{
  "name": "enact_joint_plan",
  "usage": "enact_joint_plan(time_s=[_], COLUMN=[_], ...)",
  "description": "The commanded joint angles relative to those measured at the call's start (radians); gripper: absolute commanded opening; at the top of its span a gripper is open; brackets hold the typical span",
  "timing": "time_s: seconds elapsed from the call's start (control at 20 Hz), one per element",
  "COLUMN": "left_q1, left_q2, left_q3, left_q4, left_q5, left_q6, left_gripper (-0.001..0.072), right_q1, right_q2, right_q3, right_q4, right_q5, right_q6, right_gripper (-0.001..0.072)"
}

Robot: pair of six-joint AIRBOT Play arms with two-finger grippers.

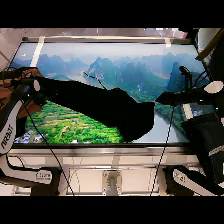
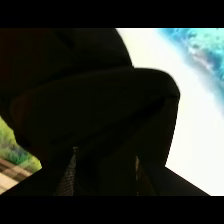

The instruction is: Fold the clothes and pants, and hang the long-sleeved shirts on hangers.

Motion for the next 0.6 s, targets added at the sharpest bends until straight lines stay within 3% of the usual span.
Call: enact_joint_plan(time_s=[0.0,0.1,0.15,0.2,0.3,0.45,0.55], left_q1=[0.056,0.057,0.056,0.056,0.055,0.015,-0.059], left_q2=[-0.03,-0.044,-0.05,-0.051,-0.038,0.068,0.186], left_q3=[-0.001,-0.001,-0.001,-0.001,0.013,0.047,0.071], left_q4=[-0.093,-0.095,-0.111,-0.137,-0.159,-0.18,-0.18], left_q5=[0.132,0.21,0.243,0.268,0.266,0.258,0.259], left_q6=[-0.051,-0.052,-0.051,-0.051,-0.033,0.163,0.202], left_gripper=[0.07,0.0669,0.0473,0.0002,0.0009,0.0009,0.0009], right_q1=[0.001,0.001,0.001,0.001,0.001,0.0,0.0], right_q2=[0.0,0.0,0.0,0.0,0.003,0.005,0.005], right_q3=[0.0,0.0,0.0,0.0,0.004,0.074,0.165], right_q4=[0.004,0.005,0.005,0.005,-0.005,-0.12,-0.22], right_q5=[-0.072,-0.107,-0.114,-0.114,-0.106,-0.03,0.064], right_q6=[0.006,0.022,0.025,0.025,0.025,0.025,0.025], right_gripper=[0.0409,0.0409,0.0408,0.0408,0.0408,0.0407,0.0407])
